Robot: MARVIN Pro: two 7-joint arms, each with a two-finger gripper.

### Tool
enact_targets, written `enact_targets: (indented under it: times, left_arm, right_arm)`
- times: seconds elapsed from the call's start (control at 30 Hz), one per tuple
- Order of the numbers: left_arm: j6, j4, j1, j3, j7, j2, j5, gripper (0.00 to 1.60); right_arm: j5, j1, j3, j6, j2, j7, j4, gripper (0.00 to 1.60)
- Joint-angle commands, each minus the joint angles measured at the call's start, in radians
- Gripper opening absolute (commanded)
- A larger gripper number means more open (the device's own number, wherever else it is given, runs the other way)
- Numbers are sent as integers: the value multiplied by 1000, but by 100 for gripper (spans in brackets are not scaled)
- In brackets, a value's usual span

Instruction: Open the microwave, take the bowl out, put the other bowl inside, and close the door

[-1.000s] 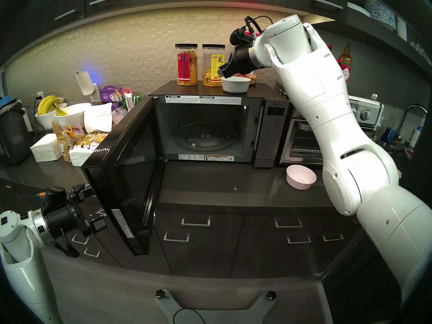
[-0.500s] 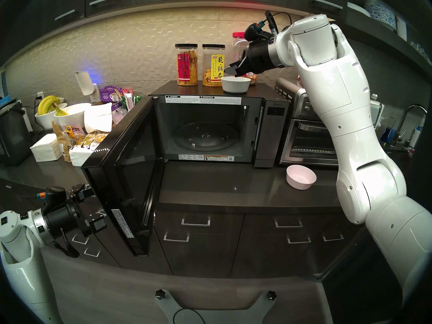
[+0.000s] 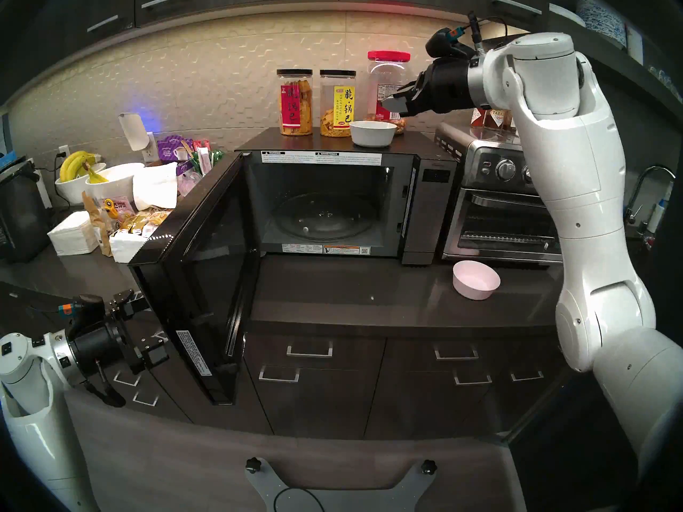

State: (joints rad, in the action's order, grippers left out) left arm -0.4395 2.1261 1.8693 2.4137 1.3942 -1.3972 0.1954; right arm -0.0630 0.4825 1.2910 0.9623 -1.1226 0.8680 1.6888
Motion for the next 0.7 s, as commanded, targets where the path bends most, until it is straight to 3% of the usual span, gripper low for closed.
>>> enact_targets:
  times: [0.0,0.37,0.67]
  left_arm:
    - [2,12,-1,-2,7,2,5,160]
    - [2,14,0,-1,9,2,6,160]
    - [2,15,1,-1,10,2,7,160]
  right_arm:
    - [-74,63,58,-2,86,96,116,129]
    - [-185,227,172,-2,214,69,279,132]
    - [-264,353,276,-2,272,40,359,147]
